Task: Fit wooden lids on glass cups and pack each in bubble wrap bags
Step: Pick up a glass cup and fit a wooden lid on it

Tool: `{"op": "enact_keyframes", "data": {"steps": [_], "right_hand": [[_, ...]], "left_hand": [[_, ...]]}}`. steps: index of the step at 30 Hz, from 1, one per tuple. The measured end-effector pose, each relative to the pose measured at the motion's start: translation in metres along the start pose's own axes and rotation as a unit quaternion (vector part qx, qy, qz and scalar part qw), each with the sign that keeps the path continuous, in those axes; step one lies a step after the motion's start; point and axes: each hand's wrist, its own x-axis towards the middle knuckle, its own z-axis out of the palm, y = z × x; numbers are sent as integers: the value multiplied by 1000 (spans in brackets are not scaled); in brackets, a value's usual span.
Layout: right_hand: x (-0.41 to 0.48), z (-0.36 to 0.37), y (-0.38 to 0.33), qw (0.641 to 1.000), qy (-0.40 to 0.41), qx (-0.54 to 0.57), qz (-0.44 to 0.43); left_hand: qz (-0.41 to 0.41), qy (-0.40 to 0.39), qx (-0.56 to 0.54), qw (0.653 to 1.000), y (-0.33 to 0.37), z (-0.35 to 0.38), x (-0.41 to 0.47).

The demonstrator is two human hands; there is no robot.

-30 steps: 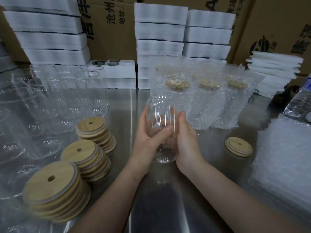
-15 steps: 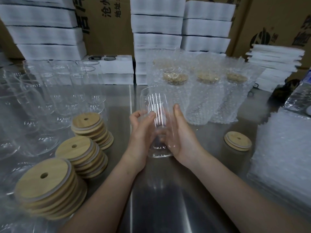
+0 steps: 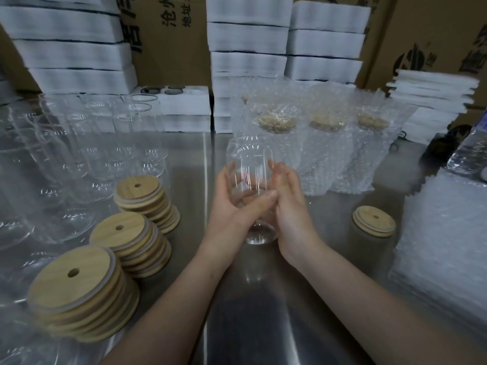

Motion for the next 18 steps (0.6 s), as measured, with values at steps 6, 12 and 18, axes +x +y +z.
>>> {"op": "enact_keyframes", "data": {"steps": [6,12,18], "right_hand": [[4,-5,-1,999,22,40,29],[4,-11,-2,997,4,51,54],[3,-9,-6,987,-67,87,114]], "left_hand": [[-19,-2,-68,997,0,-2,0],[-79,-30,-157,984,7,-2,3],[-55,-45,-116,991,12,0,2]]}}
